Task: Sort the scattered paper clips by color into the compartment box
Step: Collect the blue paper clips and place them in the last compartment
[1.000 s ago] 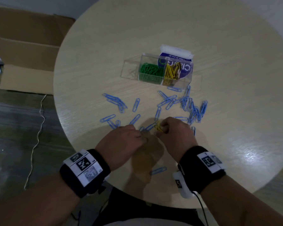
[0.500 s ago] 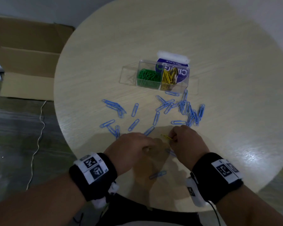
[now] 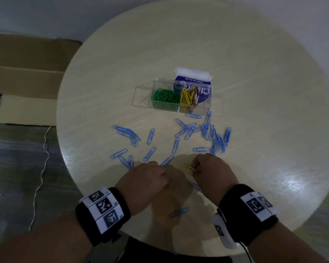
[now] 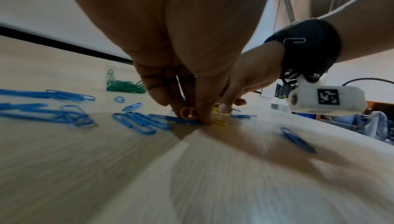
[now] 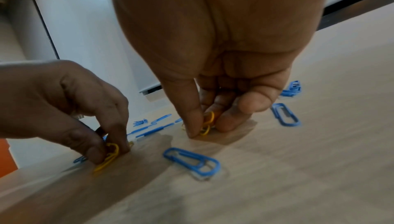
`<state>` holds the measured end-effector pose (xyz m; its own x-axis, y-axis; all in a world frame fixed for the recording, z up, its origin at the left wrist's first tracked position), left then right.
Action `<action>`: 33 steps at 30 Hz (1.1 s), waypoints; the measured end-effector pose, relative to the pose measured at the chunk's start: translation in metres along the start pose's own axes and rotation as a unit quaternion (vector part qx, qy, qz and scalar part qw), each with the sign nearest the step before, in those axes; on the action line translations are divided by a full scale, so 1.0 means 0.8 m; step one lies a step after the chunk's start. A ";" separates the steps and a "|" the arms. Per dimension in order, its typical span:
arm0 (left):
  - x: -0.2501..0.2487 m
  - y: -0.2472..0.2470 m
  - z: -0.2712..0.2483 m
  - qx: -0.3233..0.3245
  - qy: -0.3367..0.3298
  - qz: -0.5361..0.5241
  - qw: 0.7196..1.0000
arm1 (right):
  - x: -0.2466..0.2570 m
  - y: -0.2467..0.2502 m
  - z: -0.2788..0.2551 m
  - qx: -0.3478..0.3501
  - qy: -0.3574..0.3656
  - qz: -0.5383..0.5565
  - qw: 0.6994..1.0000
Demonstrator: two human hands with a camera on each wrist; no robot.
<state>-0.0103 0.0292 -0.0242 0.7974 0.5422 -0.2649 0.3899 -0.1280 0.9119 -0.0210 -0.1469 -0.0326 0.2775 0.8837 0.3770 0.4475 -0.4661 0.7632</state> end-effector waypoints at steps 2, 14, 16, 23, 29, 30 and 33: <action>-0.002 -0.003 0.004 0.018 0.011 -0.003 1.000 | 0.002 -0.001 0.001 0.018 0.005 -0.001 1.000; 0.029 0.092 0.056 -0.132 0.126 -0.246 0.952 | -0.019 0.052 -0.009 -0.089 0.020 0.104 0.990; 0.053 0.124 0.078 -0.217 0.175 -0.304 0.911 | -0.027 0.076 -0.003 -0.129 0.011 0.144 0.981; 0.099 0.172 0.163 -0.274 0.244 -0.301 0.880 | -0.032 0.138 0.018 -0.205 0.013 0.208 0.956; 0.106 0.160 0.181 -0.241 0.253 -0.300 0.888 | -0.025 0.149 0.042 -0.201 0.006 0.238 0.950; 0.107 0.164 0.174 -0.266 0.248 -0.299 0.882 | -0.021 0.151 0.049 -0.195 0.004 0.235 0.952; 0.113 0.174 0.141 -0.322 0.257 -0.334 0.848 | -0.008 0.157 0.079 -0.184 -0.003 0.251 0.950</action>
<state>0.1681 -0.0330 0.0431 0.1268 0.6265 -0.7690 0.2117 0.7403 0.6381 0.0868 -0.2140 0.0275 0.3835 0.5532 0.7395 -0.0706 -0.7808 0.6207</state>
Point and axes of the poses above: each hand's wrist, its own z-axis towards the middle knuckle, its own y-axis out of the back of the hand, x = y × z, the point moved 5 cm from there along z, towards the middle knuckle, and after that the axes turned 5 degrees about x, right-handed, at the moved point
